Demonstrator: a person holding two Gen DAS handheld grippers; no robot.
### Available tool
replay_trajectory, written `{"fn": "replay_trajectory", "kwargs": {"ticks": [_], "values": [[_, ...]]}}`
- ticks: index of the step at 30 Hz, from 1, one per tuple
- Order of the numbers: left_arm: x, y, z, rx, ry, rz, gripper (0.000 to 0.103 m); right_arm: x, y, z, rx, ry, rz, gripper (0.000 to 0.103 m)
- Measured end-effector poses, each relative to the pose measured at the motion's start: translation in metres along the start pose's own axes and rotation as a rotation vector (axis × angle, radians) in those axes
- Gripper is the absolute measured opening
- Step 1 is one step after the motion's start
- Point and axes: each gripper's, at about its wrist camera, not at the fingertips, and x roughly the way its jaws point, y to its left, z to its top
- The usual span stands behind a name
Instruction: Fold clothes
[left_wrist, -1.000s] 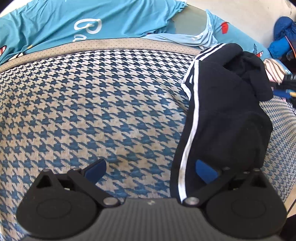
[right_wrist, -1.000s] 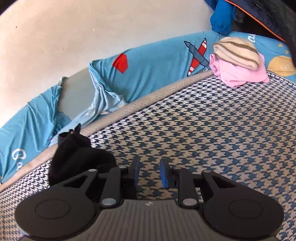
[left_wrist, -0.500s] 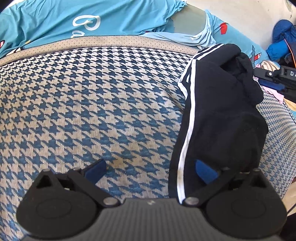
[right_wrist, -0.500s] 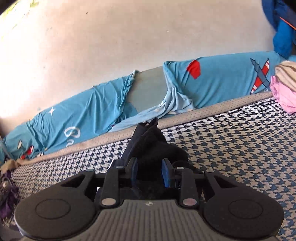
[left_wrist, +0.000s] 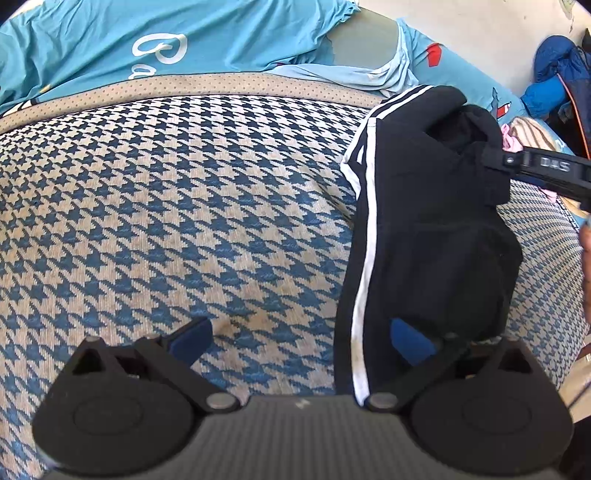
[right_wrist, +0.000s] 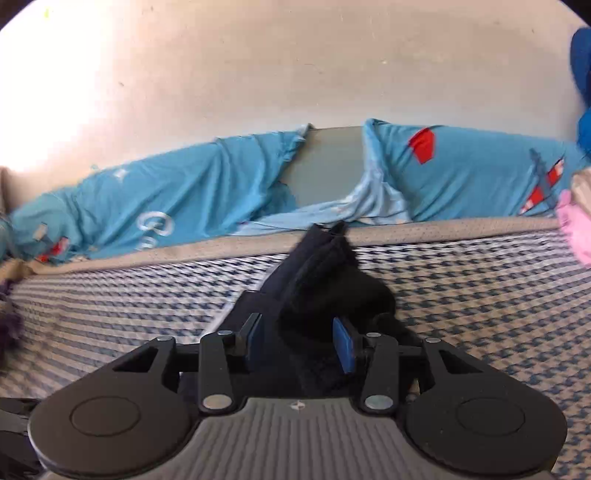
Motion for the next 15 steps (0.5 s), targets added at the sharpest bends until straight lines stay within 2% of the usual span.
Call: {"fn": "replay_trajectory", "kwargs": {"ticks": [2, 8, 11, 15], "values": [[0.0, -0.001, 0.0, 0.004, 0.002, -0.008, 0.103, 0.008, -0.009, 0.0, 0.028, 0.017, -0.077, 0.04], [-0.003, -0.004, -0.001, 0.017, 0.003, -0.038, 0.103, 0.021, -0.057, 0.0, 0.251, 0.07, -0.351, 0.04], [-0.004, -0.008, -0.001, 0.035, -0.001, -0.053, 0.103, 0.01, -0.072, 0.003, 0.307, 0.017, -0.375, 0.04], [-0.005, -0.012, -0.003, 0.057, -0.004, -0.069, 0.103, -0.007, -0.073, 0.01, 0.319, -0.065, -0.317, 0.04]]}}
